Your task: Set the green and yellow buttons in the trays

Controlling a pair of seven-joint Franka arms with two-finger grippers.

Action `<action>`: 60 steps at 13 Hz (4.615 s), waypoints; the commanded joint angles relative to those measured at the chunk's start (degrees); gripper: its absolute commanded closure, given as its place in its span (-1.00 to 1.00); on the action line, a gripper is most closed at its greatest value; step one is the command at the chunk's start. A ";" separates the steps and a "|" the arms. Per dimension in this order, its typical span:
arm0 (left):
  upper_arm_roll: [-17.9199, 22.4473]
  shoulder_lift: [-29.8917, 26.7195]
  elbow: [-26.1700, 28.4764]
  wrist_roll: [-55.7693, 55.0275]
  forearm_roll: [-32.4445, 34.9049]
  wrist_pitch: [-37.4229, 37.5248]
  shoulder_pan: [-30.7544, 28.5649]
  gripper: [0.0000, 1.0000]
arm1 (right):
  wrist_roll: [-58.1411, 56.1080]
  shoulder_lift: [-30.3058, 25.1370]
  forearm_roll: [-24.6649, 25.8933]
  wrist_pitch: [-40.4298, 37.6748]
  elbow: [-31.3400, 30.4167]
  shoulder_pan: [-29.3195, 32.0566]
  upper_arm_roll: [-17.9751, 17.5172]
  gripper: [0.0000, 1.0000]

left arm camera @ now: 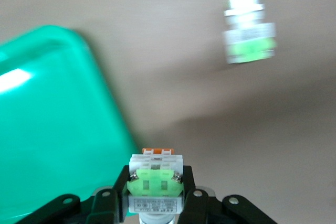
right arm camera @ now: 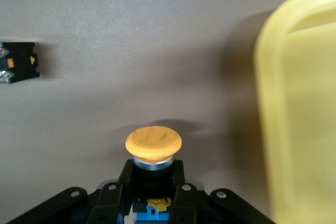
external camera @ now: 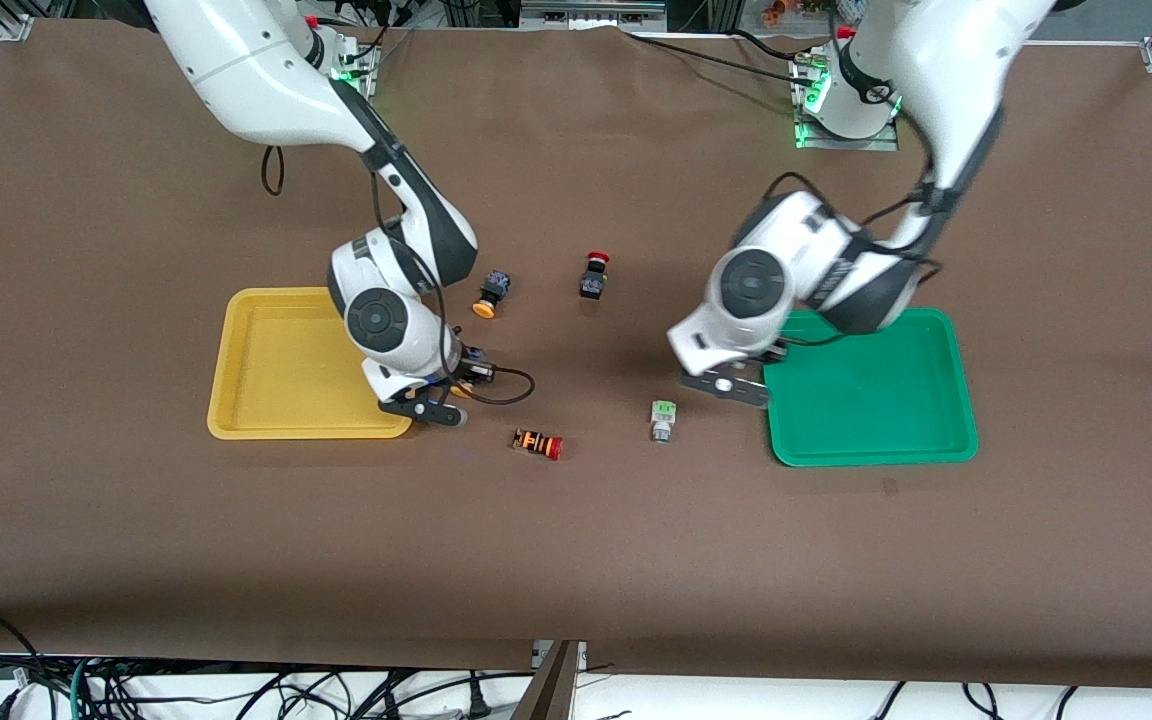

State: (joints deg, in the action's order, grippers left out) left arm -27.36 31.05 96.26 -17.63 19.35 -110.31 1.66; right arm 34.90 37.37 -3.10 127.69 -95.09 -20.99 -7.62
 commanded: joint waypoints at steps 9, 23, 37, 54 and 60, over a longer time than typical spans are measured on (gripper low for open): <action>-0.93 4.82 1.04 18.34 0.26 -2.99 -14.32 -1.00 | -37.00 -6.96 0.38 -0.98 -13.97 4.73 15.61 0.35; 1.67 22.30 -16.37 -7.59 1.48 -23.11 8.25 -0.90 | 18.88 -5.12 -1.56 10.89 -19.25 -0.88 -8.91 -1.00; 6.36 6.39 -14.88 12.90 1.57 11.59 -1.27 1.00 | -15.18 -8.19 1.52 0.27 -17.41 2.54 5.76 1.00; 4.76 -13.87 -18.12 23.70 -9.63 18.53 -14.31 -1.00 | -28.83 -31.83 2.05 -42.17 9.55 9.04 12.35 -1.00; 26.40 -31.05 -4.94 22.55 -18.38 18.81 -1.04 -1.00 | -28.84 -32.62 2.31 -42.79 11.15 9.04 12.19 -1.00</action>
